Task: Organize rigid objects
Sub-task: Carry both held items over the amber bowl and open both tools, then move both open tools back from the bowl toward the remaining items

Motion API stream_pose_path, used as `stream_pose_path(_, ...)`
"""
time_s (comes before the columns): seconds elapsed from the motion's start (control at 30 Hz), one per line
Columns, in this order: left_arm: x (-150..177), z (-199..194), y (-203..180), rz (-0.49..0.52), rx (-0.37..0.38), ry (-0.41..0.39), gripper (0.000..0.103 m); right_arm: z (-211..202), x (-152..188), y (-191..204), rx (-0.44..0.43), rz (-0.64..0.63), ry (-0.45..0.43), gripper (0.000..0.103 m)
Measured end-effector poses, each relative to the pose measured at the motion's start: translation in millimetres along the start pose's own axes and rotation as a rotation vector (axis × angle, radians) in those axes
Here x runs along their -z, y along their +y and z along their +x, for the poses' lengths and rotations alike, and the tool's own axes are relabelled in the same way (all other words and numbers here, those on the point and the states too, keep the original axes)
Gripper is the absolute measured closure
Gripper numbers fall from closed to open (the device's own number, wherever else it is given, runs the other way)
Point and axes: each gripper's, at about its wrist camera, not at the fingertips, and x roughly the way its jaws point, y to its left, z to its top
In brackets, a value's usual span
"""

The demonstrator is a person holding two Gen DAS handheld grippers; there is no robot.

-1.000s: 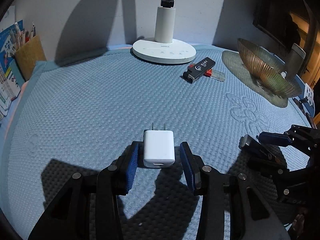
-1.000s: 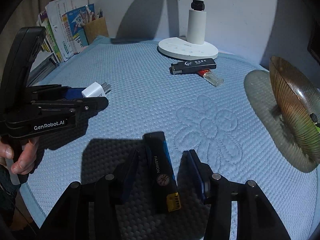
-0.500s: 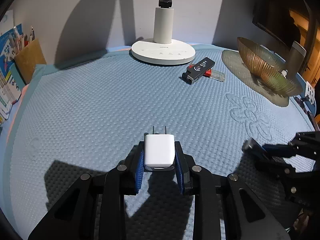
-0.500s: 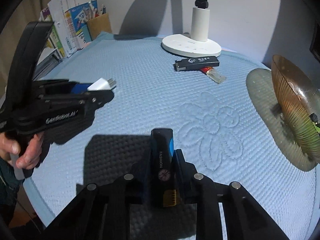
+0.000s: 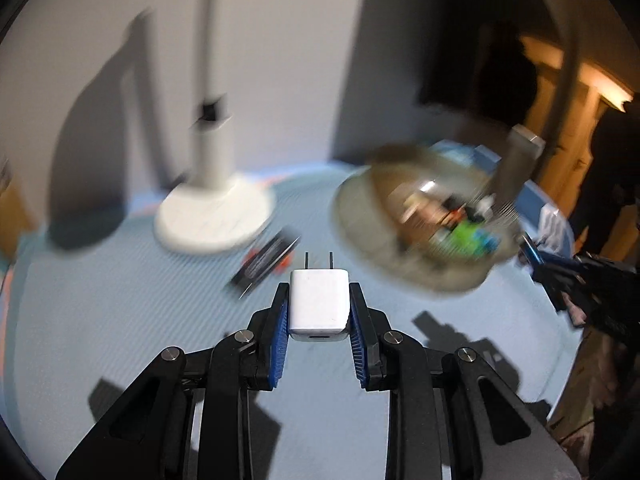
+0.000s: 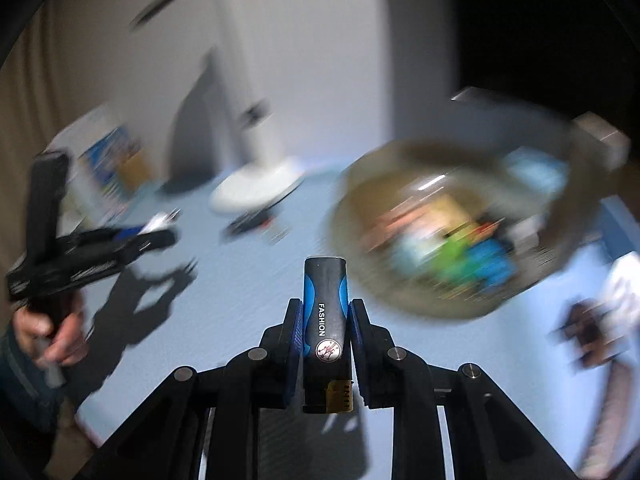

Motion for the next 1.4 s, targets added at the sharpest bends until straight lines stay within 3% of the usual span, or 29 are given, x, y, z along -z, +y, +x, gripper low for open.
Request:
stream_pose_path(0.17,-56,37,-62,0.095,0.058,-0.026,0.079,19,-38,-61,0.263,0.037,0.001,0.081)
stream_pose_path(0.33,-76,88,-102,0.116,0.121,0.023,0.079,49,-45,-90,0.296,0.097,0.072,0.081)
stream_pose_path(0.43,-77,107,-113,0.117,0.141,0.029,0.076,64,-46,-102,0.256,0.131,0.099,0.08)
stream_pose_path(0.5,-77,112,-115,0.112,0.115,0.032,0.032,70,-45,-112,0.25,0.178,0.117,0.079)
stream_pose_path(0.53,-76,109,-112,0.1,0.091,0.033,0.025,68,-44,-115,0.242,0.201,0.112,0.078)
stream_pose_path(0.73,-61,51,-53,0.029,0.067,-0.036,0.024,44,-40,-83,0.158,0.169,0.067,0.07)
stream_pose_path(0.83,-43,16,-10,-0.016,-0.004,-0.045,0.024,35,-43,-37,0.068,0.096,0.049,0.068)
stream_pose_path(0.93,-17,-11,32,-0.07,-0.109,-0.033,0.024,29,-40,10,-0.009,0.01,0.035,0.053)
stream_pose_path(1.0,3,-23,56,-0.114,-0.147,-0.017,0.024,28,-35,50,-0.047,-0.068,0.027,0.051)
stream_pose_path(1.2,61,-14,113,-0.217,-0.241,0.07,0.024,78,-2,128,-0.121,-0.164,0.113,0.05)
stream_pose_path(1.3,83,1,129,-0.248,-0.248,0.115,0.024,115,16,138,-0.091,-0.193,0.15,0.05)
stream_pose_path(1.4,99,18,137,-0.283,-0.262,0.165,0.026,140,31,130,-0.13,-0.135,0.192,0.05)
